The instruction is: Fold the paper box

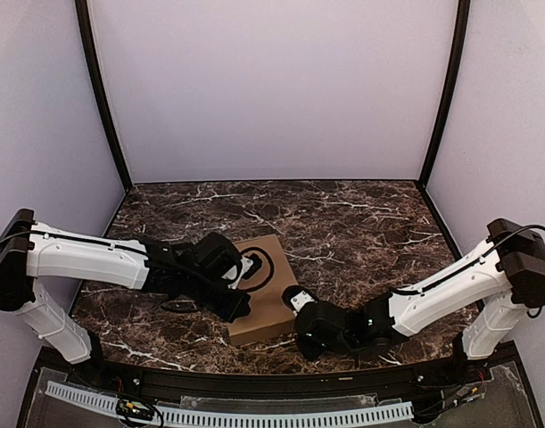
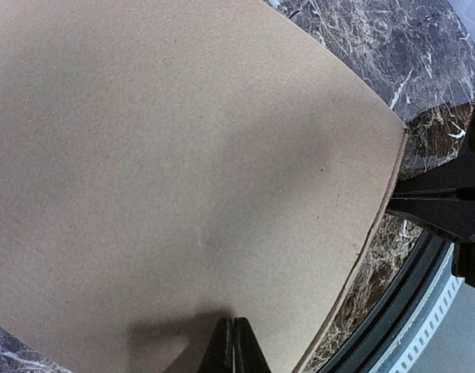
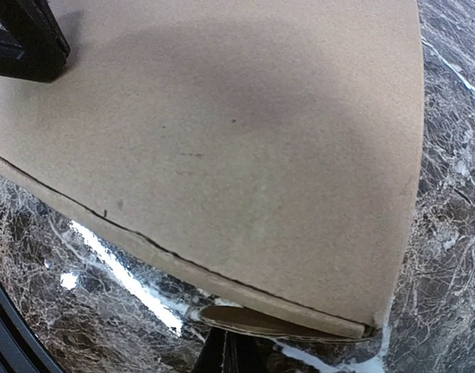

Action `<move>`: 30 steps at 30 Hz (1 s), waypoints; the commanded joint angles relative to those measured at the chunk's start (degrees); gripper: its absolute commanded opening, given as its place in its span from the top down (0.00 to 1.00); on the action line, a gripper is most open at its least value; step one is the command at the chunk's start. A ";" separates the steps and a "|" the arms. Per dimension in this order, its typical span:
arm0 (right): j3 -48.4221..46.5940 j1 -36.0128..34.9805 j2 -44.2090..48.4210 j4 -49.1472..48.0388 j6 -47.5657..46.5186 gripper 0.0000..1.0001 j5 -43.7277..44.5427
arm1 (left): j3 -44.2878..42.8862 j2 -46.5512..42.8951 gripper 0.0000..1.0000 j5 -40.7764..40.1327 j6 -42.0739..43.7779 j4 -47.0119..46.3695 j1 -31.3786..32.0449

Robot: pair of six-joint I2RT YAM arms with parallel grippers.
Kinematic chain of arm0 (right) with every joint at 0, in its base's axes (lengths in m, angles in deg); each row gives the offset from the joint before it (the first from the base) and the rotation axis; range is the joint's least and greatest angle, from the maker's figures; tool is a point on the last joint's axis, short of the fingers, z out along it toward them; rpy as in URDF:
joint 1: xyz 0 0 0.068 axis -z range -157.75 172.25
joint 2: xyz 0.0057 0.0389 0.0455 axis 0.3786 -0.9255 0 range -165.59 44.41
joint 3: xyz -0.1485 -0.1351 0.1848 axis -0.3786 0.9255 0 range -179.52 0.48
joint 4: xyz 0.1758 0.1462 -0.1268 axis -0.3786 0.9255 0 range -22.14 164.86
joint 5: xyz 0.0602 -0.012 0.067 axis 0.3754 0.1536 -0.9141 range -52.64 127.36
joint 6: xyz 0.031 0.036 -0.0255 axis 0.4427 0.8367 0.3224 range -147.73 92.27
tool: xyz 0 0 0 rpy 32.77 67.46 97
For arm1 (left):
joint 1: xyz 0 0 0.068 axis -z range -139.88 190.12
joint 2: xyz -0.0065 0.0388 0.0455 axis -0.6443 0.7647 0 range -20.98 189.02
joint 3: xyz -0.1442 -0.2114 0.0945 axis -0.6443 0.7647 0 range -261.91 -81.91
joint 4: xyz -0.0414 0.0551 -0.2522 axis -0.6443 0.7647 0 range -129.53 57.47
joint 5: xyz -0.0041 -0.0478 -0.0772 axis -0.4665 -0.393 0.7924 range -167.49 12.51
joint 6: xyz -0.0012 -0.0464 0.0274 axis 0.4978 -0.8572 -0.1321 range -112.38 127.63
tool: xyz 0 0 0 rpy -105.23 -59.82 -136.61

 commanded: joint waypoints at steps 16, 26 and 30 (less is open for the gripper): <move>-0.36 2.66 -1.54 -4.50 3.55 1.00 7.00 | 4.24 4.75 0.99 3.50 -1.48 4.63 3.24; 2.50 3.82 3.31 -7.74 -4.27 1.00 -0.33 | 3.50 4.58 0.92 1.92 -1.41 5.14 3.51; 4.12 3.73 7.52 -7.13 -7.05 0.88 -4.40 | 1.97 4.29 0.82 0.47 -0.92 6.26 3.43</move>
